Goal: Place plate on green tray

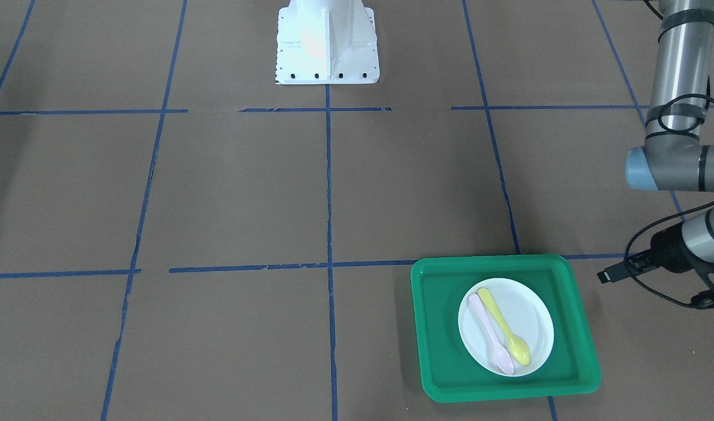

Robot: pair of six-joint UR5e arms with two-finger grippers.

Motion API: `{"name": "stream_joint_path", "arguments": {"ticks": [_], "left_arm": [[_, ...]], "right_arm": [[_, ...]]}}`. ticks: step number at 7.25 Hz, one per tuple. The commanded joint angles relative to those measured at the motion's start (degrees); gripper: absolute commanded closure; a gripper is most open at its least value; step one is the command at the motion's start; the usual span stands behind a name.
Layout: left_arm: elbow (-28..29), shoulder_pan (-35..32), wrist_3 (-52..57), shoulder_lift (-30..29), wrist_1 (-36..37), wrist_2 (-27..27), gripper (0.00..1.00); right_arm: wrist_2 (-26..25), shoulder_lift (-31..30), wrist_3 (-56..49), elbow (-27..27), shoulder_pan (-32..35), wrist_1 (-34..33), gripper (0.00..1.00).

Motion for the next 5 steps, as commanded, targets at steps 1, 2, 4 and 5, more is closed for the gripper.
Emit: {"name": "stream_joint_path", "arguments": {"ticks": [1, 2, 4, 5], "left_arm": [[-10.17, -4.13, 13.47, 13.08, 2.69, -0.07, 0.00], [-12.22, -4.31, 16.82, 16.80, 2.78, -0.07, 0.00], [-22.70, -9.04, 17.99, 27.90, 3.57, -0.77, 0.00], [-26.61, -9.15, 17.82, 31.04, 3.83, -0.77, 0.00]], "right_arm": [[0.00, 0.00, 0.00, 0.00, 0.00, 0.00, 0.00], [0.00, 0.00, 0.00, 0.00, 0.00, 0.00, 0.00], [0.00, 0.00, 0.00, 0.00, 0.00, 0.00, 0.00], [0.00, 0.00, -0.09, 0.00, 0.00, 0.00, 0.00]]}}
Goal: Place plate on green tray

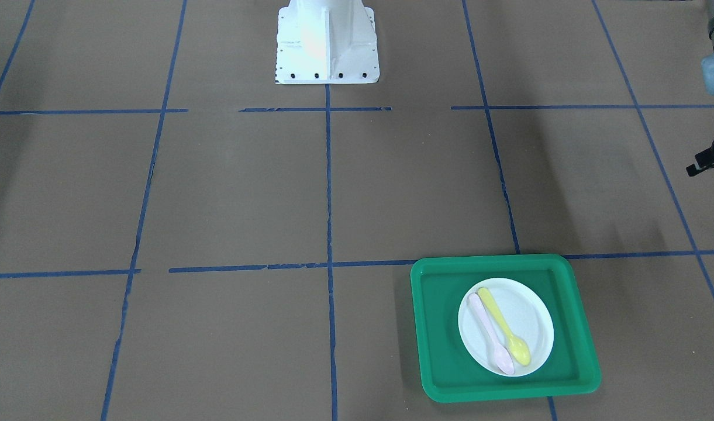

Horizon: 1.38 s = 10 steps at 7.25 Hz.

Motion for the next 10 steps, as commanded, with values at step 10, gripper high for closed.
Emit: {"name": "stream_joint_path", "arguments": {"ticks": [10], "left_arm": [[-6.13, -4.51, 6.25, 8.95, 2.78, -0.03, 0.00]], "right_arm": [[0.00, 0.00, 0.02, 0.00, 0.00, 0.00, 0.00]]}}
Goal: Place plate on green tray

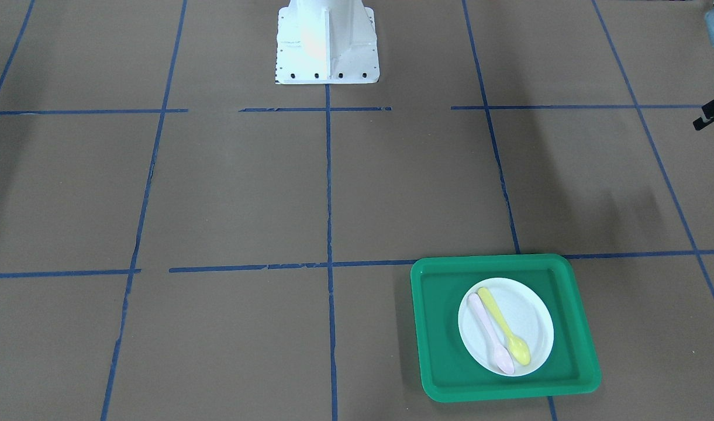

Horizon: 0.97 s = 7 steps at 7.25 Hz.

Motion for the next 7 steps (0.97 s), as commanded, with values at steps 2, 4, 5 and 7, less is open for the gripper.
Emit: {"name": "stream_joint_path", "arguments": {"ticks": [2, 4, 5, 7], "left_arm": [[0.25, -2.45, 0.34, 1.20, 0.09, 0.52, 0.00], [2.00, -4.64, -0.80, 0.59, 0.09, 0.08, 0.00], [2.01, -4.73, -0.54, 0.85, 0.00, -0.01, 0.00], [1.74, -4.73, -0.37, 0.24, 0.26, 0.52, 0.00]], "right_arm": [[0.00, 0.00, 0.00, 0.00, 0.00, 0.00, 0.00], [0.00, 0.00, 0.00, 0.00, 0.00, 0.00, 0.00], [0.00, 0.00, 0.00, 0.00, 0.00, 0.00, 0.00], [0.00, 0.00, 0.00, 0.00, 0.00, 0.00, 0.00]]}}
